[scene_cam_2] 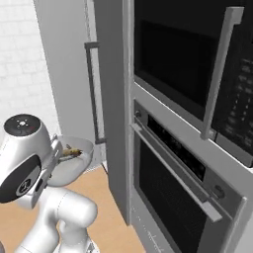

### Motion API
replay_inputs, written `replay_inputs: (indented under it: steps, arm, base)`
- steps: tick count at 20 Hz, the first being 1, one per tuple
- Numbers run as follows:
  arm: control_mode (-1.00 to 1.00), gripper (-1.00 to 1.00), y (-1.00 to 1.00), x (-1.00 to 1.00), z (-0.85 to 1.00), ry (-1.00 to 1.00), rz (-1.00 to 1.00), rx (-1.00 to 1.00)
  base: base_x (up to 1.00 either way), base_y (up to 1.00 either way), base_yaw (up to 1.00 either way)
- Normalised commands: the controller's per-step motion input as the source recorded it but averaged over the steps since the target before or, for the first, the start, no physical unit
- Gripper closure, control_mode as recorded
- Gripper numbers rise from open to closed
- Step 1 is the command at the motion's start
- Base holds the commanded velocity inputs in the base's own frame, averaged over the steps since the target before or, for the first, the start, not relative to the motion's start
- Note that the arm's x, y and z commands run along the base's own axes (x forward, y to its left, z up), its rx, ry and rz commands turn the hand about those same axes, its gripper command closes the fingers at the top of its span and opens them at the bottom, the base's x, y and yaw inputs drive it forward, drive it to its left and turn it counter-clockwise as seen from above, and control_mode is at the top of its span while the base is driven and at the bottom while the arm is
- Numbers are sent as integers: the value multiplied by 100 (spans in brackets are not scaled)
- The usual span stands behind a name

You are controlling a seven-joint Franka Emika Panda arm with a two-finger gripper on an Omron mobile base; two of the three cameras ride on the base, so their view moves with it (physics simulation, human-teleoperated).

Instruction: Take the meat container that has the fish and place it on the second highest rack of the freezer. Then take the vegetable container that has the lemon wedge and avocado and place it on the highest rack of the freezer.

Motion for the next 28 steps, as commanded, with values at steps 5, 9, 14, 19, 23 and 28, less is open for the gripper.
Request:
replay_inputs:
  steps: [5, 9, 14, 19, 23, 28]
  arm:
    - [100, 100, 0, 0, 0, 0, 0, 0]
    - [100, 100, 0, 0, 0, 0, 0, 0]
    - [100, 100, 0, 0, 0, 0, 0, 0]
    - [100, 100, 0, 0, 0, 0, 0, 0]
    - [100, 100, 0, 0, 0, 0, 0, 0]
    - [100, 100, 0, 0, 0, 0, 0, 0]
  base:
    - [76, 96, 9]
    - [38, 93, -18]
    - [29, 100, -38]
    - [42, 72, -49]
    - [30, 83, -38]
    - [16, 81, -30]
